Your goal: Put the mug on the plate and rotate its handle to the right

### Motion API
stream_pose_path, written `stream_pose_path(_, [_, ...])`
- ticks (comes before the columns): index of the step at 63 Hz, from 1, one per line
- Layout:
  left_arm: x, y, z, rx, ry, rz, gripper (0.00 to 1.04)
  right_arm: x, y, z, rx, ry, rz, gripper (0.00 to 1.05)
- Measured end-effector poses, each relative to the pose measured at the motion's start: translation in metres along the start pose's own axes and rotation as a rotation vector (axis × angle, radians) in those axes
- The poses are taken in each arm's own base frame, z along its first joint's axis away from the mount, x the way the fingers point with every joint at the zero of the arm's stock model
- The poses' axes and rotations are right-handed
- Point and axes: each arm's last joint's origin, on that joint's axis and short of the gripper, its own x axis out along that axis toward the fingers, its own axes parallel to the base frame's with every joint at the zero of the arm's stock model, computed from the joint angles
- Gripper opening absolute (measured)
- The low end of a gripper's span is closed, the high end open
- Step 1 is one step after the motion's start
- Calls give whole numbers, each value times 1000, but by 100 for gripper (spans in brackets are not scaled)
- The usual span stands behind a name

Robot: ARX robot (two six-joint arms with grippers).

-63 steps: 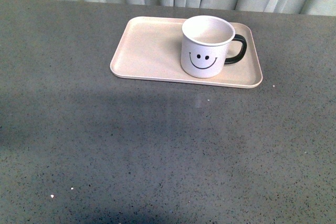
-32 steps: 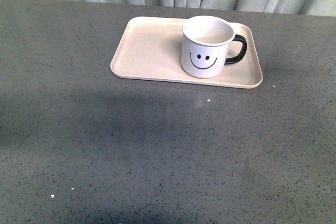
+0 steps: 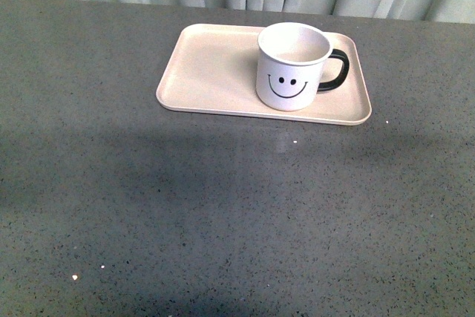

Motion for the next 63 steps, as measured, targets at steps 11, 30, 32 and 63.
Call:
stream_pose_path(11, [0,0,0,0,0,0,95,-15,0,-1,0,2,0,2])
stream_pose_path(30, [0,0,0,0,0,0,95,-32,0,5,0,-14,0,2])
stream_pose_path(32, [0,0,0,0,0,0,95,-33,0,5,0,-16,0,2])
stream_pose_path(63, [0,0,0,0,0,0,95,-52,0,10,0,-32,0,2])
